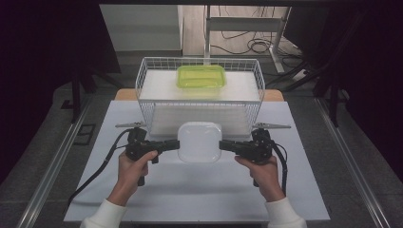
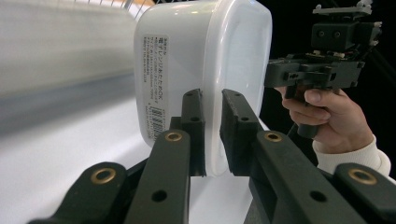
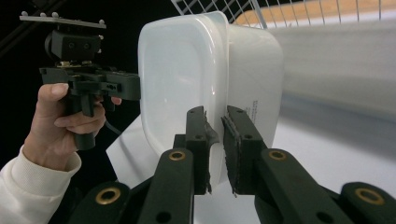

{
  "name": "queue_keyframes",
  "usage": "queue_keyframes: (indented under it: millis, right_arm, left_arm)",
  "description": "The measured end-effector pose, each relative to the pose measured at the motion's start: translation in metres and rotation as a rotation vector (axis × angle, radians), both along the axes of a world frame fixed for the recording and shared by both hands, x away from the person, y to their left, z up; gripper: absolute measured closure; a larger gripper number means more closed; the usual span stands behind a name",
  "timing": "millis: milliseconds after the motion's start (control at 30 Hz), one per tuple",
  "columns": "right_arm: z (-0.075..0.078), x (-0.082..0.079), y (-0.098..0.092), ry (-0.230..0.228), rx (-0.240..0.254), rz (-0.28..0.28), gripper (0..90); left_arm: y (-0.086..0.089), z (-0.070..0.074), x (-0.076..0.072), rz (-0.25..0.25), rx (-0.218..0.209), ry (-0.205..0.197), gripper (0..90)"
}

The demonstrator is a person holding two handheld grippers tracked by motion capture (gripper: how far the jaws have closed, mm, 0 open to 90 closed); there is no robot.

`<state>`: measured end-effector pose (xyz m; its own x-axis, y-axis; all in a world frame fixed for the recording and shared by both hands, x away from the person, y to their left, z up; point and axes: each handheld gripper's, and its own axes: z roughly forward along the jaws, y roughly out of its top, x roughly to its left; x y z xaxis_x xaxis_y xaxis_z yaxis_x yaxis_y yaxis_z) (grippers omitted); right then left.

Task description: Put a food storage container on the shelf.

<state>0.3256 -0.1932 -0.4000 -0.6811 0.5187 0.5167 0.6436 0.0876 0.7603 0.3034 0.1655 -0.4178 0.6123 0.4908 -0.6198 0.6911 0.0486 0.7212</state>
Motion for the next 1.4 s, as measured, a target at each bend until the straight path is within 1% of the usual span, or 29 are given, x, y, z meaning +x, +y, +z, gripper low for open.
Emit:
queue_keyframes:
  millis: [33,67,100,133,167,200,233,367,400,467,500,600,667,700,733,767,800,867,900,967,1033,1067,1100,1200,1267,1300,1333,1367,1400]
  right_arm:
    - [0.000,0.000,0.000,0.000,0.000,0.000,79.7]
    - [0.009,0.002,0.000,-0.017,-0.001,0.001,79.6]
    - [0.009,0.002,0.000,-0.017,-0.001,0.001,79.6]
    - [0.021,0.005,0.001,-0.035,-0.001,0.001,79.6]
    - [0.025,0.006,0.001,-0.041,0.000,0.003,79.6]
    - [0.025,0.006,0.001,-0.041,0.000,0.003,79.6]
    - [0.036,0.010,0.002,-0.056,0.002,0.004,79.6]
    - [0.056,0.017,0.004,-0.085,0.004,0.005,79.6]
    - [0.056,0.017,0.004,-0.085,0.004,0.005,79.6]
    - [0.065,0.019,0.005,-0.096,0.004,0.007,79.5]
    - [0.073,0.022,0.006,-0.108,0.006,0.007,79.5]
    - [0.085,0.026,0.007,-0.131,0.007,0.007,79.5]
    - [0.093,0.029,0.007,-0.145,0.013,0.005,79.5]
    - [0.093,0.029,0.007,-0.145,0.013,0.005,79.5]
    - [0.101,0.030,0.007,-0.156,0.016,0.006,79.5]
    - [0.101,0.030,0.007,-0.156,0.016,0.006,79.5]
    - [0.110,0.032,0.007,-0.169,0.016,0.005,79.5]
    - [0.120,0.034,0.006,-0.181,0.015,0.006,79.4]
    - [0.126,0.035,0.006,-0.189,0.013,0.006,79.4]
    - [0.136,0.039,0.006,-0.201,0.012,0.003,79.4]
    - [0.146,0.045,0.006,-0.209,0.014,-0.001,79.4]
    - [0.146,0.045,0.006,-0.209,0.014,-0.001,79.4]
    - [0.154,0.052,0.006,-0.212,0.016,-0.001,79.4]
    - [0.164,0.064,0.005,-0.208,0.020,0.004,79.4]
    - [0.167,0.068,0.005,-0.207,0.019,0.005,79.4]
    - [0.169,0.072,0.005,-0.202,0.019,0.005,79.4]
    - [0.172,0.083,0.006,-0.191,0.022,0.008,79.4]
    - [0.172,0.083,0.006,-0.191,0.022,0.008,79.4]
    - [0.173,0.087,0.006,-0.183,0.025,0.009,79.4]
  left_arm:
    - [0.000,0.000,0.000,0.000,0.000,0.000,80.0]
    - [0.001,0.010,0.003,0.003,-0.007,-0.013,79.9]
    - [0.001,0.010,0.003,0.003,-0.007,-0.013,79.9]
    - [0.001,0.020,0.006,0.004,-0.010,-0.026,79.9]
    - [0.001,0.020,0.006,0.004,-0.010,-0.026,79.9]
    - [0.002,0.025,0.008,0.004,-0.008,-0.037,79.9]
    - [0.003,0.035,0.011,0.002,-0.010,-0.050,79.9]
    - [0.005,0.053,0.018,0.005,-0.015,-0.075,79.9]
    - [0.005,0.053,0.018,0.005,-0.015,-0.075,79.9]
    - [0.006,0.061,0.022,0.005,-0.022,-0.081,79.9]
    - [0.007,0.069,0.025,0.010,-0.021,-0.092,79.9]
    - [0.007,0.083,0.028,0.014,-0.011,-0.119,79.9]
    - [0.007,0.091,0.031,0.014,-0.008,-0.132,79.9]
    - [0.007,0.091,0.031,0.014,-0.008,-0.132,79.9]
    - [0.007,0.100,0.033,0.013,-0.013,-0.143,79.8]
    - [0.007,0.100,0.033,0.013,-0.013,-0.143,79.8]
    - [0.007,0.108,0.037,0.012,-0.018,-0.155,79.8]
    - [0.007,0.112,0.039,0.010,-0.024,-0.160,79.8]
    - [0.007,0.121,0.043,0.011,-0.033,-0.166,79.8]
    - [0.007,0.131,0.049,0.013,-0.035,-0.175,79.8]
    - [0.006,0.140,0.056,0.014,-0.032,-0.180,79.8]
    - [0.006,0.140,0.056,0.014,-0.032,-0.180,79.7]
    - [0.007,0.145,0.060,0.012,-0.032,-0.181,79.7]
    - [0.007,0.158,0.076,0.012,-0.035,-0.179,79.7]
    - [0.007,0.160,0.081,0.011,-0.037,-0.174,79.7]
    - [0.008,0.161,0.086,0.012,-0.040,-0.164,79.7]
    - [0.009,0.162,0.096,0.013,-0.049,-0.149,79.7]
    - [0.009,0.162,0.096,0.013,-0.049,-0.149,79.7]
    - [0.010,0.161,0.102,0.013,-0.053,-0.140,79.7]
